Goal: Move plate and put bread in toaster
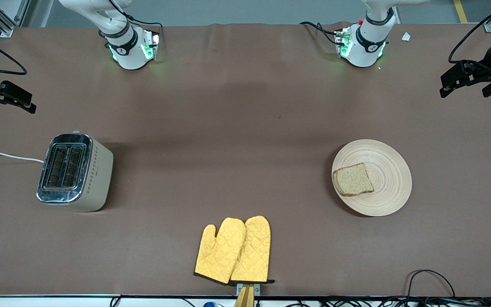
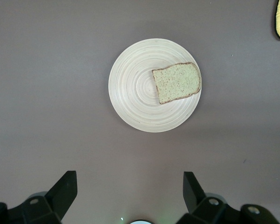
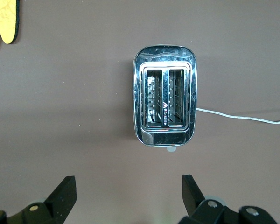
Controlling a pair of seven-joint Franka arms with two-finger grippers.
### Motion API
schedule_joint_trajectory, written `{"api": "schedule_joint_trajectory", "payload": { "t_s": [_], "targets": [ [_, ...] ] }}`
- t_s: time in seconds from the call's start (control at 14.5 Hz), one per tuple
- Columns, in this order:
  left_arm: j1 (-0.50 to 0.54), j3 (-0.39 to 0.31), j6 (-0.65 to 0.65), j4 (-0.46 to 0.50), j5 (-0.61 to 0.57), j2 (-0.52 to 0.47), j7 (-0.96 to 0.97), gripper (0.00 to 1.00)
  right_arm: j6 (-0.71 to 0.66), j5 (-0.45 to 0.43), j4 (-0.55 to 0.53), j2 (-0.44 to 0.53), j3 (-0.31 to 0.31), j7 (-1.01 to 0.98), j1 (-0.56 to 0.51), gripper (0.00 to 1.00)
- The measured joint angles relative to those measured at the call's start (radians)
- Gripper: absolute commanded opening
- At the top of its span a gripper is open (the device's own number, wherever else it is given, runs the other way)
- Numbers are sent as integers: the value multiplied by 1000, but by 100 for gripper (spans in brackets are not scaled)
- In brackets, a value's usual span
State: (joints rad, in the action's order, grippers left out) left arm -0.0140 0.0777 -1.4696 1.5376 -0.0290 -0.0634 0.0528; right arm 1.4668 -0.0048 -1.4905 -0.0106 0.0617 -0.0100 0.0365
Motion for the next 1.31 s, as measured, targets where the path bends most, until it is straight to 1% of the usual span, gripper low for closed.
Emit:
{"api": "schedule_joint_trajectory", "payload": {
  "t_s": [0.89, 0.96, 1.1, 1.24, 1.31],
  "targets": [
    [14, -10, 0, -5, 13, 10, -1, 100, 1, 0, 1, 0, -1, 0, 2, 100],
    [30, -15, 0, -4, 47, 21, -1, 100, 0, 0, 1, 0, -1, 0, 4, 100],
    [100, -21, -4, -3, 177, 67, -1, 100, -3, 0, 2, 0, -1, 0, 5, 100],
    [180, -25, -50, -2, 277, 140, -32, 100, -4, 0, 14, 1, 1, 0, 5, 100],
    [201, -28, -88, -2, 299, 178, -55, 100, -9, 0, 25, 1, 4, 0, 4, 100]
  ]
}}
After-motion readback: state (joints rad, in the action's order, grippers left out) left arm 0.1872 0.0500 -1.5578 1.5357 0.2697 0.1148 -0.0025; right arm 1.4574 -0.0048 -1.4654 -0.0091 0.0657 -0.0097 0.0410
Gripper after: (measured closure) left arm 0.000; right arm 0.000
